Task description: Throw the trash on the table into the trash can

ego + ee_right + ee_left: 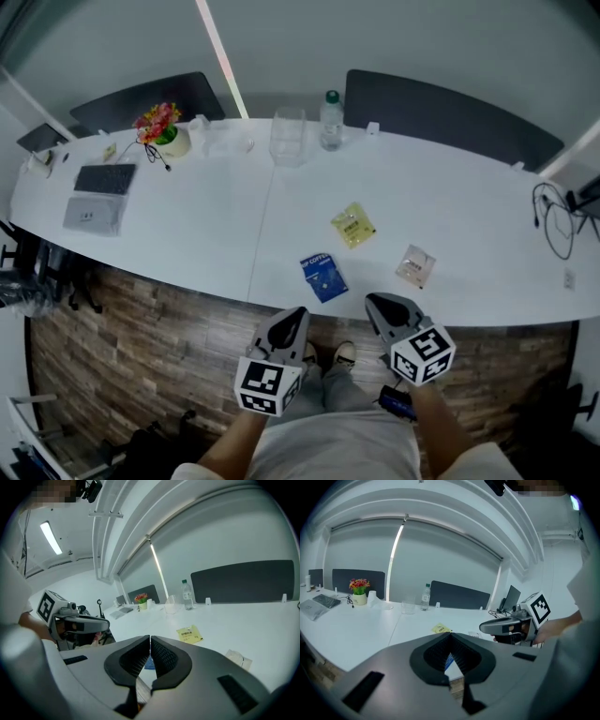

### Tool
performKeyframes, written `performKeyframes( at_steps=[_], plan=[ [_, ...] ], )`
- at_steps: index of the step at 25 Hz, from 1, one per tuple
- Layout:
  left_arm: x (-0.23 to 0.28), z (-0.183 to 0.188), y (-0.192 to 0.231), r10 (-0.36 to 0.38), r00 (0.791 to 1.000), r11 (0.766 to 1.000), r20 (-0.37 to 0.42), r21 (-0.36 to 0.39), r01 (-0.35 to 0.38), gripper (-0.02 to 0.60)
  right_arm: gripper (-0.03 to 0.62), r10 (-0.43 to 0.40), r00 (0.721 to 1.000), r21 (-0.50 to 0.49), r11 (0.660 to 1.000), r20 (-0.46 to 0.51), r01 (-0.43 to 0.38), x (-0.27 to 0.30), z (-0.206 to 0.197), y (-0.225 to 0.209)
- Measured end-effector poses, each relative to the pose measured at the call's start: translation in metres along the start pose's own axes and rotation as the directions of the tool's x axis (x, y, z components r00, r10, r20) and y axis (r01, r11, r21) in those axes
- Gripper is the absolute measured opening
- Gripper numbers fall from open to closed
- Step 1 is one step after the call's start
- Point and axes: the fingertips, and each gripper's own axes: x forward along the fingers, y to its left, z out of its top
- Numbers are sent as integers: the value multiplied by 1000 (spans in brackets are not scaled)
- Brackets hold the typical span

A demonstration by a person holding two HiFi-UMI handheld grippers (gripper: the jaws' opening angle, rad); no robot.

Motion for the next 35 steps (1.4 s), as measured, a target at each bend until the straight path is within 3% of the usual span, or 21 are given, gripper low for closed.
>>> performKeyframes(
  at_steps=[11,13,14,21,35],
  plan=[
    [18,-25,19,22,999,999,-31,-39,-23,0,35,-13,992,-3,1000,-122,13,49,-41,-16],
    [18,-33,21,22,999,999,-45,-42,-24,0,65,-18,988,-6,1000,-156,17,58,-50,-18],
    [18,-36,22,21,999,999,-48,-45,-24,0,114,-21,985,-8,1000,-173,20,62,-54,-19],
    [22,-54,29,18,997,997,-77,-75,-24,0,174,-58,957,-64,997,-284,42,89,-77,-27],
    [26,-67,52,29,994,992,-110,-123,-43,0,209,-88,895,-137,990,-437,31,131,-105,-35]
  ],
)
